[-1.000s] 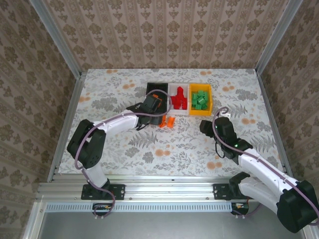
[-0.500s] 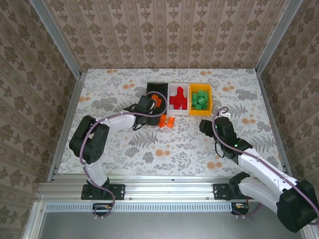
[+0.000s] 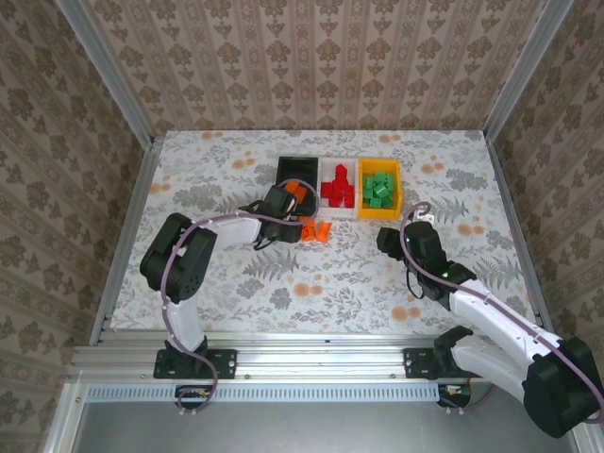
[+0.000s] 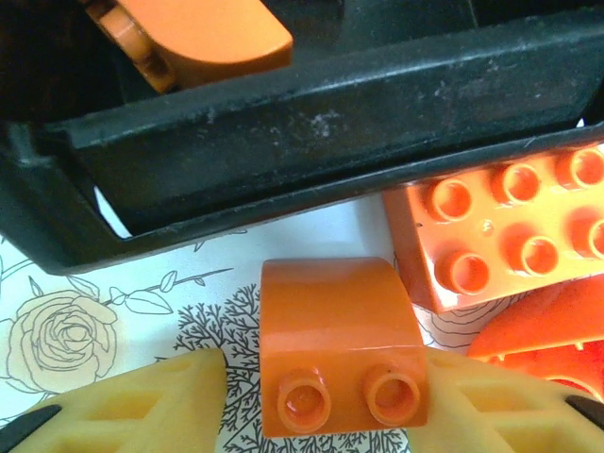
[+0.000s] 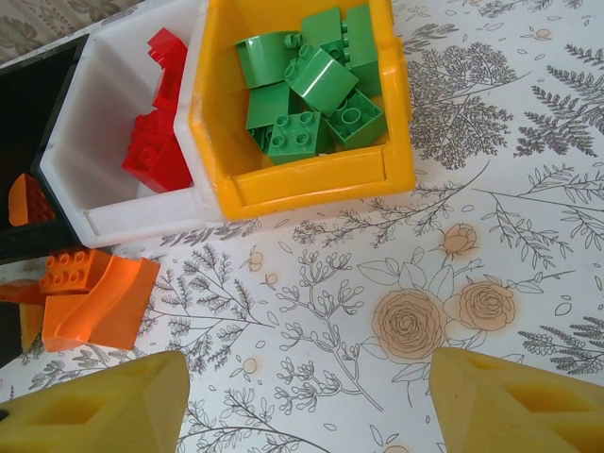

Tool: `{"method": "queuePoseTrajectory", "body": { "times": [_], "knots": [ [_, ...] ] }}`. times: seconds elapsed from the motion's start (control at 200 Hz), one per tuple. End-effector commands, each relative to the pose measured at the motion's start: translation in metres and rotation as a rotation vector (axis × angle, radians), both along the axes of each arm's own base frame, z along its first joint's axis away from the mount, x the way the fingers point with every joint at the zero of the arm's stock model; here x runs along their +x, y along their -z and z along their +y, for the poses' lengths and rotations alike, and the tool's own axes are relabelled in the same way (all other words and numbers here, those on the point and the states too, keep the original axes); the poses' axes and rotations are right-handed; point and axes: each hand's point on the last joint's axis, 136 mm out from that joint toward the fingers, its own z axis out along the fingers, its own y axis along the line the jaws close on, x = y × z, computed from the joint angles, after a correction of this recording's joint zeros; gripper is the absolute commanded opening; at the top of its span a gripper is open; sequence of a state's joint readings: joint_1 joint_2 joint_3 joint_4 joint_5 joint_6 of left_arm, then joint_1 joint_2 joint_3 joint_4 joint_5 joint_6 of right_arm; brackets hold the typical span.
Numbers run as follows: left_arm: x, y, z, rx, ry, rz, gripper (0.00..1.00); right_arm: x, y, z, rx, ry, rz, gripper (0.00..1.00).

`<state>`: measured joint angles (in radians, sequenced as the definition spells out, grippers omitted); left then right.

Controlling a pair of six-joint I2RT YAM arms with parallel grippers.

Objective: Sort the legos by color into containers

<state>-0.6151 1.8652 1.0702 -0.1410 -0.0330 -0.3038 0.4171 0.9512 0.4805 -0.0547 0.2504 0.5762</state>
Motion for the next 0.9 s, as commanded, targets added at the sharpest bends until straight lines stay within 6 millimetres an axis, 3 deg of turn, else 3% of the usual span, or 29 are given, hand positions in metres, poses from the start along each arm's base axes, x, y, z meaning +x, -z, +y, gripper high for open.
{"method": "queuePoseTrajectory", "body": {
  "times": [0.0, 0.275, 0.57, 0.77, 0.895],
  "knots": [
    [0.009, -0.003, -0.001, -0.006, -0.02, -0.029, 0.5, 0.0, 0.0, 0.005, -0.001, -0.024, -0.002, 0.69],
    [0.014, 0.0, -0.003, 0.01, -0.002, -0.027, 0.4, 0.0, 0.0, 0.006, -0.001, -0.03, -0.001, 0.69],
    [0.0, -0.007, 0.003, 0.03, -0.007, -0.052, 0.34, 0.0, 0.0, 0.006, -0.006, -0.032, -0.006, 0.69],
    [-0.017, -0.045, -0.003, 0.031, 0.015, -0.119, 0.34, 0.001, 0.001, 0.008, -0.008, -0.035, -0.004, 0.69],
    [-0.007, -0.075, -0.004, 0.023, 0.005, -0.157, 0.34, 0.001, 0.001, 0.01, -0.009, -0.041, -0.004, 0.69]
  ]
}}
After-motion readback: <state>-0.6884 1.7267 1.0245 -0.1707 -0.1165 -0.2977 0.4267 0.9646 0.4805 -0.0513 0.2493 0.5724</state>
